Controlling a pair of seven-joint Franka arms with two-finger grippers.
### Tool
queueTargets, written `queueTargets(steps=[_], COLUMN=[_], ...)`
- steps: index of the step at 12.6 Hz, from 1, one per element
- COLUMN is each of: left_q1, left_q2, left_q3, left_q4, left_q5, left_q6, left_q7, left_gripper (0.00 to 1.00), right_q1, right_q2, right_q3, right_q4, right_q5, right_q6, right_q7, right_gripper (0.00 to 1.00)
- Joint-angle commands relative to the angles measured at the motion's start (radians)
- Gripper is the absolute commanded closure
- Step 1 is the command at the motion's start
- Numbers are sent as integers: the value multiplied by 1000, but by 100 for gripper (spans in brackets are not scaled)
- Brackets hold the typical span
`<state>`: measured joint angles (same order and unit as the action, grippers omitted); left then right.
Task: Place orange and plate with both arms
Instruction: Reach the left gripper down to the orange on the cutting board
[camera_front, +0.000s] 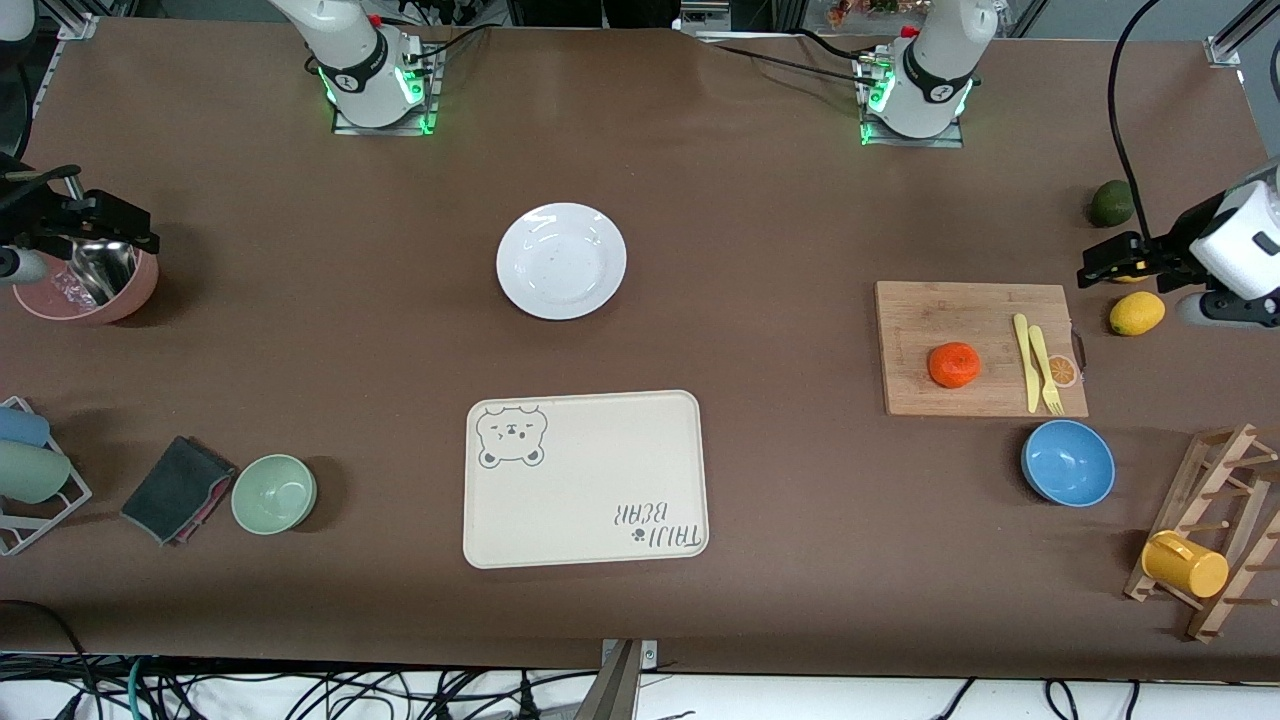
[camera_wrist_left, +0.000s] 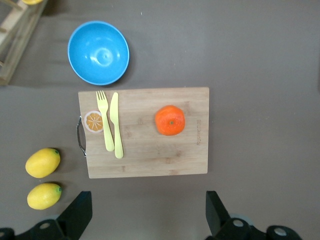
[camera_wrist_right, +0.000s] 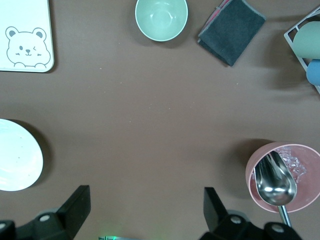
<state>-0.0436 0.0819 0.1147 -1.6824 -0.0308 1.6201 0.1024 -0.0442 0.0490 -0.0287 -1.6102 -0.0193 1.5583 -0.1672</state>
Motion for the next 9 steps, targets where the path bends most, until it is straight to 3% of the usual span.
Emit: queueTargets(steps=[1, 5, 9], left_q1=[-1, -41, -39], left_q2=[77, 191, 145], left_q3=[-4, -21, -52], left_q4=[4, -10, -218], left_q5=[16, 45, 45], left_q6=[-22, 3, 197], left_q7=[5, -4, -3], left_gripper=[0, 0, 0], right_q1=[-5, -5, -5], right_q2=[0, 0, 0], right_q3=[4, 4, 4], right_q4=[7, 7, 7], right_q5=[1, 1, 1], right_q6=[-11, -11, -11], right_q7=[6, 6, 6], right_gripper=[0, 0, 0])
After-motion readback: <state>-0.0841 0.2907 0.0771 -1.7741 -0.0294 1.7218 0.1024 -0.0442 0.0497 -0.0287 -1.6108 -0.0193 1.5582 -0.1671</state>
